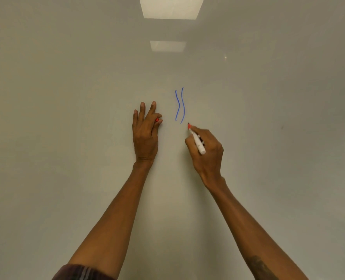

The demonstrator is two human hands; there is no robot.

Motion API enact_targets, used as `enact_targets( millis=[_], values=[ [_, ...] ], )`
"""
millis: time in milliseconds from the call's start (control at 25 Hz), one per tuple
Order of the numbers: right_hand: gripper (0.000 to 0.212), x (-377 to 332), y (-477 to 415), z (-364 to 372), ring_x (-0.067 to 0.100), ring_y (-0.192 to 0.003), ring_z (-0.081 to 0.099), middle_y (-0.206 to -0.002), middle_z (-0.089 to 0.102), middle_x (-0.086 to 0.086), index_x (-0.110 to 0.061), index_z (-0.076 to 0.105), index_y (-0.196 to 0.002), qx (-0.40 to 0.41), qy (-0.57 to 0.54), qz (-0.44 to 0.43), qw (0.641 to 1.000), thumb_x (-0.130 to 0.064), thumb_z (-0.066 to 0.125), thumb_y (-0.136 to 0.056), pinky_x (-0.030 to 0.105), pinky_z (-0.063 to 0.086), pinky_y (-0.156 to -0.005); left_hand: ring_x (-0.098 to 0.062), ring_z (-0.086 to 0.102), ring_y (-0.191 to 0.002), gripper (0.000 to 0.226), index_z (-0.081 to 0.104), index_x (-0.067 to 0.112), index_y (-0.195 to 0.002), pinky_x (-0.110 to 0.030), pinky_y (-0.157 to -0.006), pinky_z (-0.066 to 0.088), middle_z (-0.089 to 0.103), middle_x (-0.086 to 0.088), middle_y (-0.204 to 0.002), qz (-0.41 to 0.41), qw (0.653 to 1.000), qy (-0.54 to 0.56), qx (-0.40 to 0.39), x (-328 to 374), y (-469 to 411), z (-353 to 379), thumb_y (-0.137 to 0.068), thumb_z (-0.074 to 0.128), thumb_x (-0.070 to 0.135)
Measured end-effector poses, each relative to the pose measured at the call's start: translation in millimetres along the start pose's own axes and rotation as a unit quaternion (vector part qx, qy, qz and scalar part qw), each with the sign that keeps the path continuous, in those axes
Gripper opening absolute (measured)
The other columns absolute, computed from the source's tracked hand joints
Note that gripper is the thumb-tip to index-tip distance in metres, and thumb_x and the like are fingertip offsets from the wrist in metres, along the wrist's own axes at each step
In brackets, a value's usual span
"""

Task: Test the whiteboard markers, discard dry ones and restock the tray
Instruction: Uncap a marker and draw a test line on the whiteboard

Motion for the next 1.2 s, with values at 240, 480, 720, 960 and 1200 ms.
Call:
enact_targets(
  millis=[240,480,720,960,1200],
  values=[
    [0.016,42.7,34.0,12.5,0.019,-0.077,0.065,-0.094,0.074,0.010,-0.009,0.068,-0.108,-0.061,-0.305,0.275,0.910,-0.013,0.060,-0.095,0.032,0.052,-0.070,-0.016,0.032,-0.146,0.019,0.068,0.005,-0.108,-0.038,-0.124,0.018,0.053,-0.005,-0.145,-0.039,0.996,0.060,-0.057,0.4,-1.2,-6.1,-0.100,0.055,0.017],
    [0.024,36.1,69.2,34.2,0.025,-0.085,0.065,-0.107,0.070,0.022,-0.007,0.068,-0.114,-0.097,-0.460,0.374,0.800,-0.015,0.057,-0.095,0.032,0.053,-0.079,-0.007,0.061,-0.105,0.020,0.071,0.010,-0.112,-0.026,-0.093,0.051,0.064,-0.003,-0.110,-0.227,0.955,0.189,-0.031,2.7,22.9,-38.1,-0.096,0.062,0.020],
    [0.023,17.7,92.8,48.1,0.029,-0.089,0.068,-0.108,0.071,0.022,-0.001,0.065,-0.115,-0.120,-0.467,0.371,0.794,-0.012,0.053,-0.099,0.034,0.056,-0.082,-0.014,0.067,-0.111,0.028,0.070,0.018,-0.122,-0.030,-0.104,0.049,0.074,-0.002,-0.107,-0.421,0.855,0.301,0.017,-9.1,87.4,-48.3,-0.097,0.062,0.027],
    [0.024,10.5,114.4,59.1,0.030,-0.086,0.069,-0.105,0.072,0.021,0.000,0.066,-0.115,-0.156,-0.423,0.362,0.816,-0.012,0.055,-0.098,0.034,0.058,-0.081,-0.018,0.070,-0.103,0.027,0.071,0.009,-0.120,-0.035,-0.100,0.054,0.075,-0.008,-0.102,-0.475,0.818,0.323,0.034,-15.0,119.3,-56.2,-0.098,0.060,0.021],
    [0.022,4.0,130.0,66.5,0.031,-0.092,0.072,-0.105,0.073,0.015,-0.006,0.068,-0.115,-0.181,-0.381,0.343,0.839,-0.013,0.062,-0.095,0.037,0.060,-0.085,-0.016,0.071,-0.103,0.025,0.072,0.009,-0.116,-0.033,-0.096,0.055,0.076,-0.005,-0.102,-0.494,0.807,0.323,0.028,-20.2,139.5,-68.6,-0.098,0.060,0.021]
  ],
)
Point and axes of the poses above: each hand's wrist, its own y-axis away from the middle knuckle, its own z-axis out of the palm, x = y × z, the point moved 10 cm from there along -y, towards the middle knuckle
